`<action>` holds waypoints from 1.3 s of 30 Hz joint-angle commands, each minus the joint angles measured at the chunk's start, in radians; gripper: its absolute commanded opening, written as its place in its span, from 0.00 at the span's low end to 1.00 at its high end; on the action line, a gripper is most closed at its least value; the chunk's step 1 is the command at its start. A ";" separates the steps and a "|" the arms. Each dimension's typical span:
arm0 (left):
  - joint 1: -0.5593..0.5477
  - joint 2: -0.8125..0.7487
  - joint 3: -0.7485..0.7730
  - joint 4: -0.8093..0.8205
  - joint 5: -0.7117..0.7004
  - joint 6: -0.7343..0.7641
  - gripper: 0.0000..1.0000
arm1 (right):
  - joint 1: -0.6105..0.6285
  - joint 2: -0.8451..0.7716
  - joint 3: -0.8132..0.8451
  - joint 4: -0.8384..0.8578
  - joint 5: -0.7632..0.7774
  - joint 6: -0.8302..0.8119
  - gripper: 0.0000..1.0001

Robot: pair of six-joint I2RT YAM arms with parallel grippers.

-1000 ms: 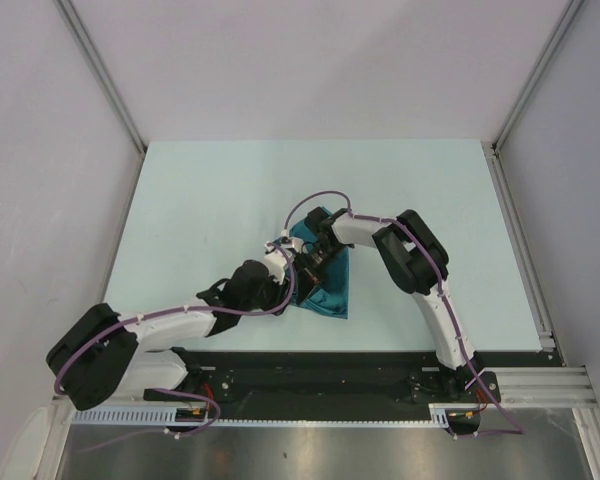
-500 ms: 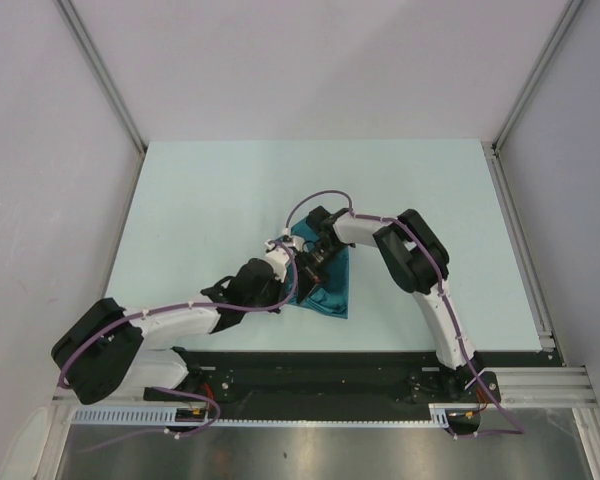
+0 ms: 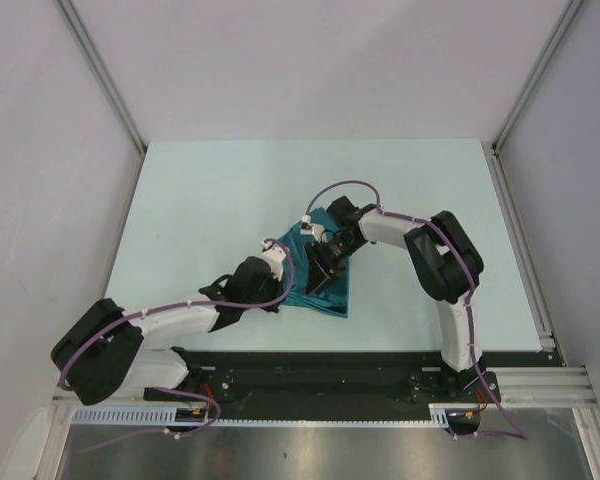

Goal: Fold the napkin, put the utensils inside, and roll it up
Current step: Roll the napkin with the utensil

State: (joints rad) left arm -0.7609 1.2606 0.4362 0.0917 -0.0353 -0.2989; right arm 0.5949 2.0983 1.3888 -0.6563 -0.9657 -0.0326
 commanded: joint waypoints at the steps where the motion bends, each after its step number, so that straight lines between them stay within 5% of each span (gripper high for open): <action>1: 0.032 -0.021 0.025 -0.012 0.087 -0.029 0.00 | 0.009 -0.156 -0.079 0.122 0.159 0.028 0.63; 15: 0.140 0.057 0.072 -0.030 0.244 -0.074 0.00 | 0.248 -0.477 -0.409 0.491 0.798 0.054 0.68; 29: 0.181 0.086 0.076 -0.040 0.276 -0.098 0.00 | 0.422 -0.443 -0.404 0.485 1.039 -0.012 0.67; 39: 0.193 0.088 0.076 -0.040 0.284 -0.105 0.00 | 0.502 -0.442 -0.430 0.471 1.156 -0.032 0.54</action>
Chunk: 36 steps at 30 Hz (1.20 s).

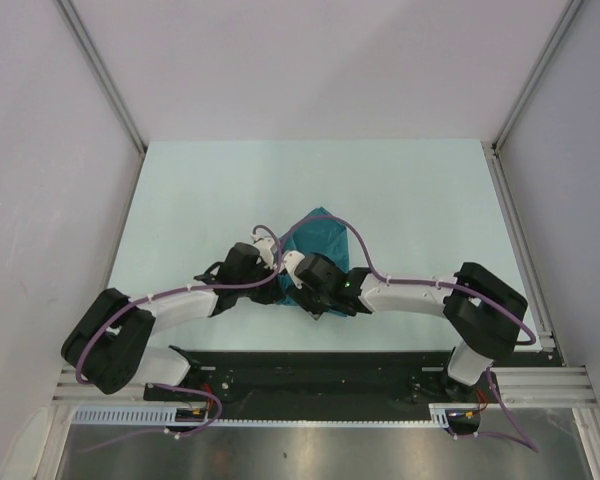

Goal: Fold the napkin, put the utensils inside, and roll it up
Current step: Roll the napkin with the utensil

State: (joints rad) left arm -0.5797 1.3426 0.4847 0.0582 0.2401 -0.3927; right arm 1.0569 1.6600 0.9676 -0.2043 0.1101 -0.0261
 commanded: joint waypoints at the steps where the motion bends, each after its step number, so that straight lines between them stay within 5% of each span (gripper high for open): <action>1: 0.014 0.006 0.028 -0.006 0.008 -0.012 0.00 | 0.049 -0.003 -0.018 0.019 0.091 -0.038 0.53; 12: 0.024 -0.002 0.026 -0.001 0.019 -0.018 0.00 | 0.107 0.020 -0.055 0.040 0.212 -0.037 0.40; 19: 0.026 -0.014 0.017 0.031 0.060 -0.017 0.00 | 0.077 0.058 -0.006 -0.015 0.102 -0.028 0.03; 21: 0.027 -0.025 0.020 0.032 0.068 -0.018 0.00 | 0.065 0.064 0.023 -0.052 0.010 -0.025 0.00; 31: 0.093 -0.221 0.022 -0.030 0.028 -0.046 0.69 | -0.093 0.121 0.181 -0.248 -0.450 0.012 0.00; 36: 0.093 -0.328 -0.012 -0.112 -0.070 -0.040 0.78 | -0.178 0.194 0.247 -0.300 -0.645 0.022 0.00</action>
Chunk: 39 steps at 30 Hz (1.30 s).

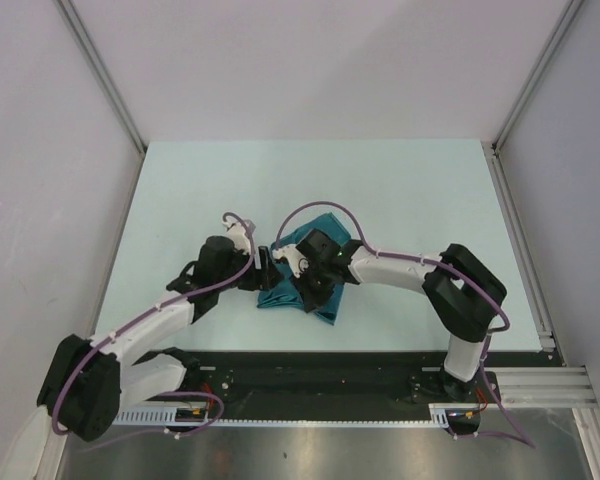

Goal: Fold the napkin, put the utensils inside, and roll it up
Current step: Roll the napkin with the utensil

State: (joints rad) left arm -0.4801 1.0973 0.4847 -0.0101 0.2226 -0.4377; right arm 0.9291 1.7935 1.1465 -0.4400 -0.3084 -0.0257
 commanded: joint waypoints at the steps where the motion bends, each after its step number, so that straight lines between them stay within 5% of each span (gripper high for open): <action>1: -0.006 -0.099 -0.020 -0.051 -0.057 0.005 0.79 | -0.061 0.076 0.077 -0.072 -0.251 0.021 0.00; 14: -0.011 -0.174 -0.107 -0.125 -0.077 -0.067 0.81 | -0.220 0.248 0.145 -0.085 -0.550 0.059 0.00; 26: -0.015 -0.221 -0.170 -0.131 0.133 -0.153 0.83 | -0.262 0.359 0.186 -0.106 -0.591 0.101 0.00; 35: -0.018 -0.224 -0.254 -0.002 0.271 -0.260 0.85 | -0.266 0.368 0.196 -0.111 -0.589 0.106 0.00; 39: -0.018 -0.165 -0.319 0.201 0.293 -0.338 0.86 | -0.266 0.369 0.193 -0.111 -0.589 0.107 0.00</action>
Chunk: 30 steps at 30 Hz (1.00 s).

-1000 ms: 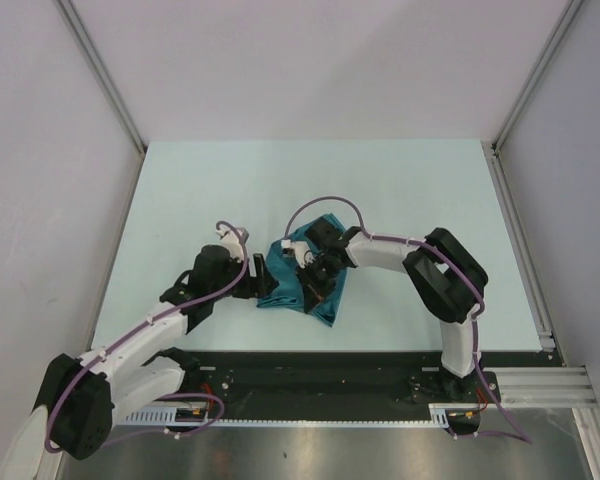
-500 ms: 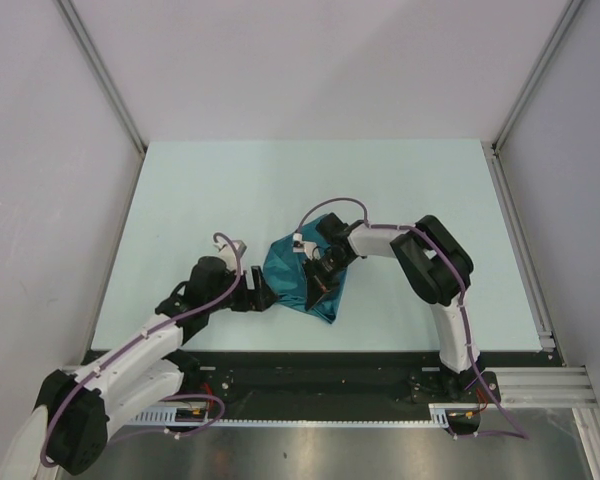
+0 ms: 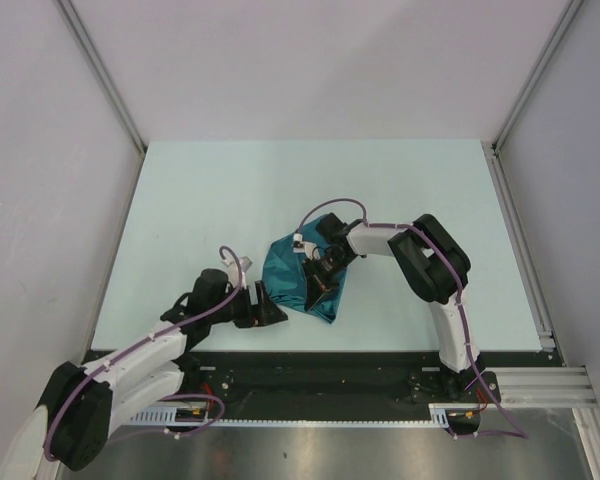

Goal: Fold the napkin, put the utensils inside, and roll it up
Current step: Roll the napkin with the utensil

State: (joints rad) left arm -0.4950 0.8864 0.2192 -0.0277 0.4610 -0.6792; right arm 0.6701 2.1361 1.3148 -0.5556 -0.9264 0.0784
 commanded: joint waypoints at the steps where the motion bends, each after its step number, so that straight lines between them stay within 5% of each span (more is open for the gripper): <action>1: -0.005 0.058 -0.064 0.260 0.056 -0.111 0.86 | -0.007 0.027 0.021 0.006 0.029 0.003 0.00; 6: -0.005 0.105 -0.063 0.403 0.021 -0.137 0.85 | -0.006 0.030 0.021 0.008 0.032 0.006 0.00; 30: 0.023 0.204 -0.064 0.611 -0.051 -0.161 0.85 | -0.006 0.036 0.014 0.011 0.032 0.011 0.00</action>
State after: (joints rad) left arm -0.4820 1.0824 0.1513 0.4904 0.4240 -0.8310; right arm 0.6701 2.1418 1.3151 -0.5560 -0.9337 0.0795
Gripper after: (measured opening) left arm 0.854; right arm 0.018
